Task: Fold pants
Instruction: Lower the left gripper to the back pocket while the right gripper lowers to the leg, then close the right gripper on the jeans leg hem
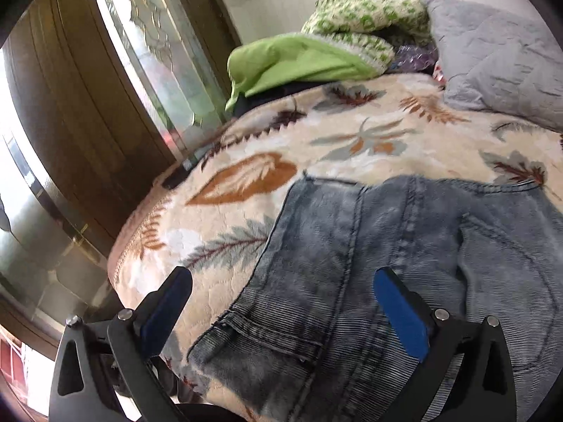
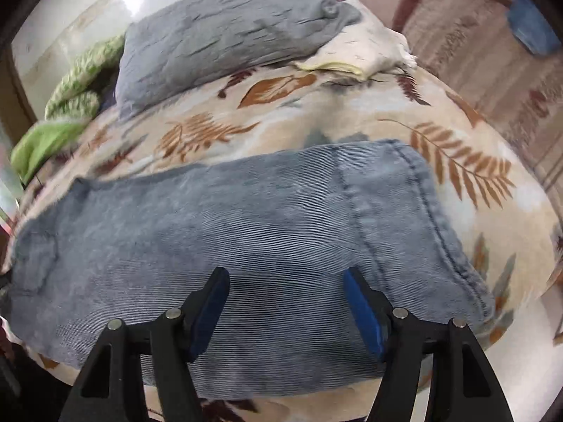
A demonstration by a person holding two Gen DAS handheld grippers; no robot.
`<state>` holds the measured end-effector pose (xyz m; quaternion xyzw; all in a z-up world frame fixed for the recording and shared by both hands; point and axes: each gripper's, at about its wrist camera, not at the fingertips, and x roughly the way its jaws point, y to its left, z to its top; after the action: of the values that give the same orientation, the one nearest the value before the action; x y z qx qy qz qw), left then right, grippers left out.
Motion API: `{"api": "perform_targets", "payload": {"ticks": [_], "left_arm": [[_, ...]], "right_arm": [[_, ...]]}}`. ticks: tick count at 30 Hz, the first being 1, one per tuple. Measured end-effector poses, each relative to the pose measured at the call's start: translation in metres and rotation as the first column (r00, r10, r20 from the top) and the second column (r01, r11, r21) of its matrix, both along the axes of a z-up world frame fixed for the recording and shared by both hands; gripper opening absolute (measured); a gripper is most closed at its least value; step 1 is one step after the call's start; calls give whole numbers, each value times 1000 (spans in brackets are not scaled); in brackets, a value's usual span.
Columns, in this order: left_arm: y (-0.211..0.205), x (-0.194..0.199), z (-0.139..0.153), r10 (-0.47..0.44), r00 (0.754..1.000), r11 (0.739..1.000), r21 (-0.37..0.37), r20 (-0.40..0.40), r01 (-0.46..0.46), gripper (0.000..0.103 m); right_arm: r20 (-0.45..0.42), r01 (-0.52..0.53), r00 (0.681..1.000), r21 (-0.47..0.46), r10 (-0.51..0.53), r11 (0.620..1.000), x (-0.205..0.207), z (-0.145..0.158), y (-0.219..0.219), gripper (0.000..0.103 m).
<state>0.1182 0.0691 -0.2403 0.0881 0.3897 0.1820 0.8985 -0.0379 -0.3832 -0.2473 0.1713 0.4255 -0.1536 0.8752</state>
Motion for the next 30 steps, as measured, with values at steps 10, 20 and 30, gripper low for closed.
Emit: {"api": "perform_targets", "payload": {"ticks": [10,20,30], "left_arm": [[-119,-32,32,-348,937,935,-79,-33,345,103],[-189,-36,-33,-438,869,899,-81,-230,431,103],[-214,-45,-11,-514,828,857,-84,-224,509,103]], "right_arm": [[163,172,962,264,-219,949,-8,26,-86,70],[26,123,990,312,-138,942,45,-7,-106,70],[152,167,953,457,-262,874,-19,9,-146,70]]}}
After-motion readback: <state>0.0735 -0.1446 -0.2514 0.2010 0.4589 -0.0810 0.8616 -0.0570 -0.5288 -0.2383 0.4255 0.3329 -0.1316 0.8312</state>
